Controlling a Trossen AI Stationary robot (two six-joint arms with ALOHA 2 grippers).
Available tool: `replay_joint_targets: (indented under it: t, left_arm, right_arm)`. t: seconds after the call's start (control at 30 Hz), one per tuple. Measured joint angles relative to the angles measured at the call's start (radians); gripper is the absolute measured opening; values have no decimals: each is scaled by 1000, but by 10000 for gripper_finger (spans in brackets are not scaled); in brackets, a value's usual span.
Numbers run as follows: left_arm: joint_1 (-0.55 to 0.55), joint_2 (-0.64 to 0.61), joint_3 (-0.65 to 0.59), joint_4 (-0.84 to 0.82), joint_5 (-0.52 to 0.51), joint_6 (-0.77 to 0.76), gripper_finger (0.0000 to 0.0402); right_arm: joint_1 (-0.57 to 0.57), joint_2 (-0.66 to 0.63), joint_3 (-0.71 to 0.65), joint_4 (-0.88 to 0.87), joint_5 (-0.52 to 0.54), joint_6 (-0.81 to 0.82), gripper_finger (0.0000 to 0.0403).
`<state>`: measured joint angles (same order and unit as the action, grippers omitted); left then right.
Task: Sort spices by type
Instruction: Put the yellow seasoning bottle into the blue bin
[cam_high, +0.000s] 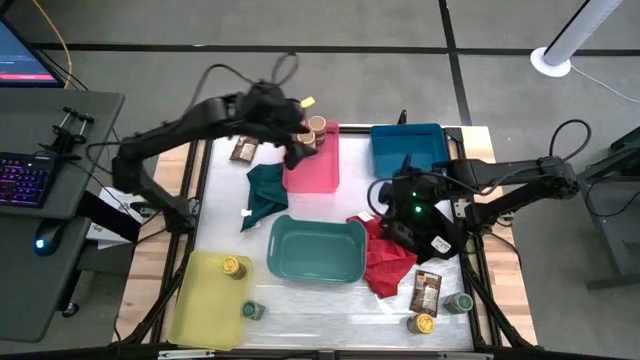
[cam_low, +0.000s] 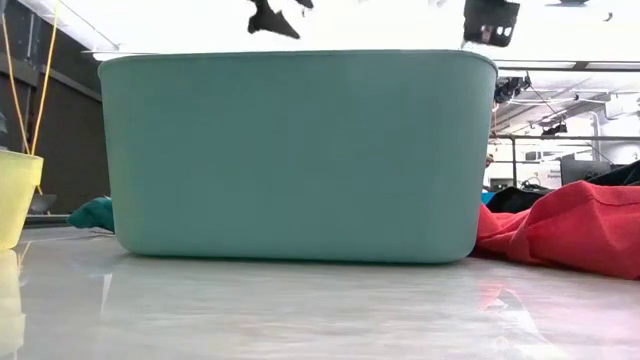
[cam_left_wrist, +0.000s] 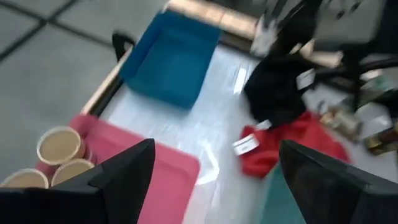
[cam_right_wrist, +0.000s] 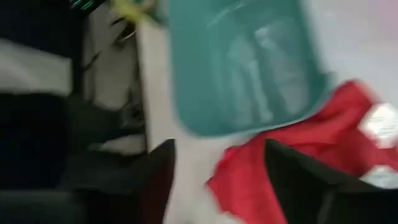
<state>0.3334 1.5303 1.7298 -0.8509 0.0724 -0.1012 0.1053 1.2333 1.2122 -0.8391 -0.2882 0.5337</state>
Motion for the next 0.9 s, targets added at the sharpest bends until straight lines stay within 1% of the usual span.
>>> replay_joint_targets:
  t: [0.1,0.13,0.2,0.33,0.4,0.5,0.6,0.73,0.9]
  left_arm:
    - [-28,-84,0,2,-24,-3,326]
    - [-37,-109,0,2,-41,-4,326]
    - [-49,-156,0,2,-70,-2,326]
    - [-59,-229,0,9,-135,-2,326]
    - [-58,-258,0,21,-145,-2,326]
    - [-58,-283,0,41,-150,0,326]
    - [-58,-295,0,41,-158,18,326]
    - [-58,-295,0,38,-157,26,326]
    - [-58,-295,0,39,-156,50,326]
  right_arm:
    - [60,10,11,-17,-43,27,291]
    - [84,16,11,-20,-51,53,305]
    - [148,35,12,-45,-52,105,318]
    - [300,106,11,-148,-52,232,322]
    - [379,146,11,-175,-55,308,323]
    - [485,202,11,-159,-64,445,323]
    - [567,247,11,-101,-70,623,323]
    - [631,283,11,-25,-74,894,323]
    - [671,296,11,-16,-64,1179,323]
